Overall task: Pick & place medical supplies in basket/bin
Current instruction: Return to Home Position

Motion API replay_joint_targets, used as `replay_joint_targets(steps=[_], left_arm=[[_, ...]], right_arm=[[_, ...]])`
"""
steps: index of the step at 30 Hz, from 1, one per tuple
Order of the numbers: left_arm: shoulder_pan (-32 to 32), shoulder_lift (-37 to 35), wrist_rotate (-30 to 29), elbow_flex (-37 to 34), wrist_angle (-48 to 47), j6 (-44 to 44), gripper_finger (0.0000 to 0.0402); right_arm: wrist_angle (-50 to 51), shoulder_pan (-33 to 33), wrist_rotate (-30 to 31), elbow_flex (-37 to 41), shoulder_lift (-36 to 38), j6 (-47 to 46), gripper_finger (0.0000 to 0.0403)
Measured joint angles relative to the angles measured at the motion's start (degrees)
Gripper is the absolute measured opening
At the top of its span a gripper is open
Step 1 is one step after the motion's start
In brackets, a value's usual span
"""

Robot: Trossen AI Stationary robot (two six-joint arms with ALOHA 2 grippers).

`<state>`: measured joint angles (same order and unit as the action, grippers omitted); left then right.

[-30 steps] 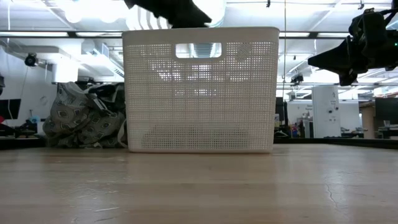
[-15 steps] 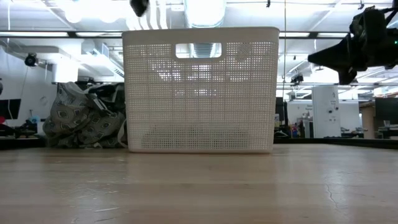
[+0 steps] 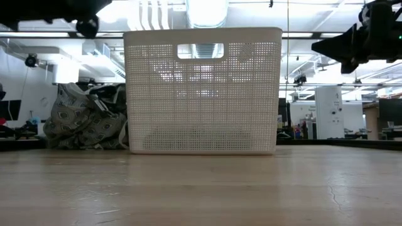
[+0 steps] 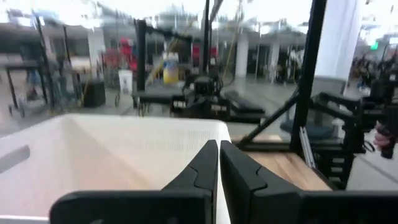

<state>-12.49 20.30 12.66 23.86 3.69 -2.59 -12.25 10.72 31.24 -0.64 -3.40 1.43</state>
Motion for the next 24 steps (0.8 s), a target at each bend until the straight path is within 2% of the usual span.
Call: replay_joint_targets(steps=[5,10,13,18,24], left_arm=[[0.0,-7.2,-1.2,-9.4,9.8,-2.3,0.0],[0.0,-9.1,-2.8,-16.3,15.3,-6.2,0.0],[0.1,-9.0,-2.8,-18.9,19.5,-6.5,0.0],[0.2,-8.8,-2.8,-23.0,24.5,-5.0,0.0],[0.2,-8.7,-3.2,-23.2,21.7,-4.0,0.0]], right_arm=[[0.0,0.0,0.0,0.0,0.0,-4.8,0.0008],[-0.1,0.0,-0.3,0.0,0.0,-4.9,0.0009],[-0.4,0.0,-0.5,0.0,0.0,-6.2,0.0008],[-0.3,0.0,-5.3,0.0,0.0,-7.1,0.0008],[-0.2,0.0,-7.8,0.0,0.0,-7.0,0.0008]])
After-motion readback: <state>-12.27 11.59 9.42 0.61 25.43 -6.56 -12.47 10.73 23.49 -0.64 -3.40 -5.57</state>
